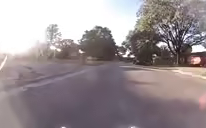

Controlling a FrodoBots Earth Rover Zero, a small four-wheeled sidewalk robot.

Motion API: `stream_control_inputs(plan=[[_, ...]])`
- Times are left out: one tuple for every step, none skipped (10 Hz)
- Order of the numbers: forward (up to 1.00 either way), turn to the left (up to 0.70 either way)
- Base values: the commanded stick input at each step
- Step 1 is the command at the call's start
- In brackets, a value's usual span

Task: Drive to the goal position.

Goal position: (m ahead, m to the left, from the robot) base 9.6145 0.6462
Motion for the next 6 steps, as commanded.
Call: stream_control_inputs(plan=[[1.0, 0.02], [1.0, 0.02], [1.0, 0.02], [1.0, 0.01], [1.0, 0.01], [1.0, 0.02]])
